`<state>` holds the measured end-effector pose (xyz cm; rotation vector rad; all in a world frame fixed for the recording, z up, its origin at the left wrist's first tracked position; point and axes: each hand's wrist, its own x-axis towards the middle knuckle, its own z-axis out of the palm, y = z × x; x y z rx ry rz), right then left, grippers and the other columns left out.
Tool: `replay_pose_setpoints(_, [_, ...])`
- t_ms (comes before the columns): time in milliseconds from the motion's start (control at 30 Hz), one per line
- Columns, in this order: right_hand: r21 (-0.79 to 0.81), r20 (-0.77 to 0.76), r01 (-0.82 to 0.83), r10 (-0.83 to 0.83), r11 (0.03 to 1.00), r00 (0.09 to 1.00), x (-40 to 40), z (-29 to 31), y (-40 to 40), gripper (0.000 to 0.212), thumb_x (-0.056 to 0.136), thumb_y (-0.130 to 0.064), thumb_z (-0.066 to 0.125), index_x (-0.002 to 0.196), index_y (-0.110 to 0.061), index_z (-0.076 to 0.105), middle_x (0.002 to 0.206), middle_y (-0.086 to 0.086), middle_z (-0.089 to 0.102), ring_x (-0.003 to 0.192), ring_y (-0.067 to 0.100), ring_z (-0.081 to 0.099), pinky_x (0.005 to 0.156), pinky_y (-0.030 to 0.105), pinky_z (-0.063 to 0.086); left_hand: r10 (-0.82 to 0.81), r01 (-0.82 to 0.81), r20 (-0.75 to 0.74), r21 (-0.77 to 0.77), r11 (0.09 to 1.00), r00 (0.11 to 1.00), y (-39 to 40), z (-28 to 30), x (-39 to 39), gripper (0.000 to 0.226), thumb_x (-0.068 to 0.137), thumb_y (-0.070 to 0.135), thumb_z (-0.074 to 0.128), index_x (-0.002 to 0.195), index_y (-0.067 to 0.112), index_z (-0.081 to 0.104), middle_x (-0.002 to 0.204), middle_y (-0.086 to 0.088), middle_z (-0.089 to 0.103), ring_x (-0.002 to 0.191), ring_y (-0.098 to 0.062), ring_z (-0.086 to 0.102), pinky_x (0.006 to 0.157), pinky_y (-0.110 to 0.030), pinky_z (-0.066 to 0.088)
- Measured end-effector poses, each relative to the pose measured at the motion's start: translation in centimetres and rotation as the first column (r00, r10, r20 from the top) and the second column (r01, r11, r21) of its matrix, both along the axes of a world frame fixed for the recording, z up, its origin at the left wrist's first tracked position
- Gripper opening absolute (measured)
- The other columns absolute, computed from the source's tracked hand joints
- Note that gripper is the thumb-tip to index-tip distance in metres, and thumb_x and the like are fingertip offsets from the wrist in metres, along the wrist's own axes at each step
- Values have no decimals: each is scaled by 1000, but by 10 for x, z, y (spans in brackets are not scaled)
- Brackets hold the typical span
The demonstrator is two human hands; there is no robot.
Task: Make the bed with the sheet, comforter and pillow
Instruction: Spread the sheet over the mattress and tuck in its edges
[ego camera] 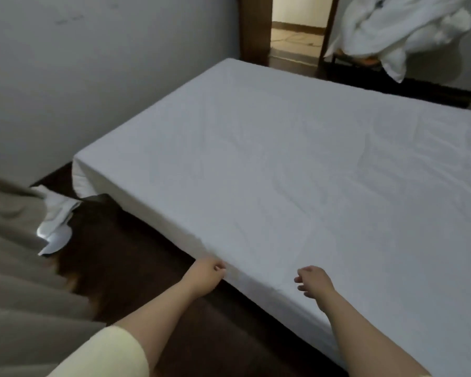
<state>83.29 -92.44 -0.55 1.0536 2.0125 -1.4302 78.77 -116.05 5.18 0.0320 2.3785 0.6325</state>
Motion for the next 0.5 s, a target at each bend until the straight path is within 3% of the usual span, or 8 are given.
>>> replay_pose_setpoints(100, [-30, -45, -220, 218, 975, 975, -57, 29, -97, 16, 95, -16, 42, 100, -7, 54, 97, 9, 62, 78, 21, 56, 66, 27, 42, 253, -249, -65, 61, 967, 965, -101, 16, -30, 28, 95, 19, 48, 112, 7, 68, 111, -9, 68, 95, -22, 62, 74, -21, 39])
replay_pose_setpoints(200, [-35, -41, -374, 372, 927, 927, -102, 47, -146, 17, 95, -19, 44, 100, -8, 56, 94, 7, 63, 71, 18, 54, 61, 24, 41, 399, -391, -49, 121, 912, 916, -152, 16, -57, 23, 93, 16, 49, 99, 7, 69, 96, -9, 67, 82, -19, 56, 72, -21, 40])
replay_pose_setpoints(367, [103, -83, -498, 507, 861, 858, -225, 65, -207, 17, 96, -18, 43, 102, -7, 55, 96, 10, 63, 70, 17, 54, 59, 24, 40, 576, -552, -59, 222, 804, 815, -221, 18, -141, 19, 93, 15, 50, 85, 11, 67, 80, -4, 63, 79, -19, 57, 79, -27, 47])
replay_pose_setpoints(500, [151, -49, -617, 629, 772, 776, -313, 78, -269, 26, 98, -19, 41, 112, -4, 56, 97, 9, 61, 70, 17, 54, 58, 22, 39, 697, -661, -67, 261, 703, 714, -276, 32, -196, 17, 94, 16, 50, 86, 13, 64, 84, -3, 63, 81, -19, 57, 79, -28, 46])
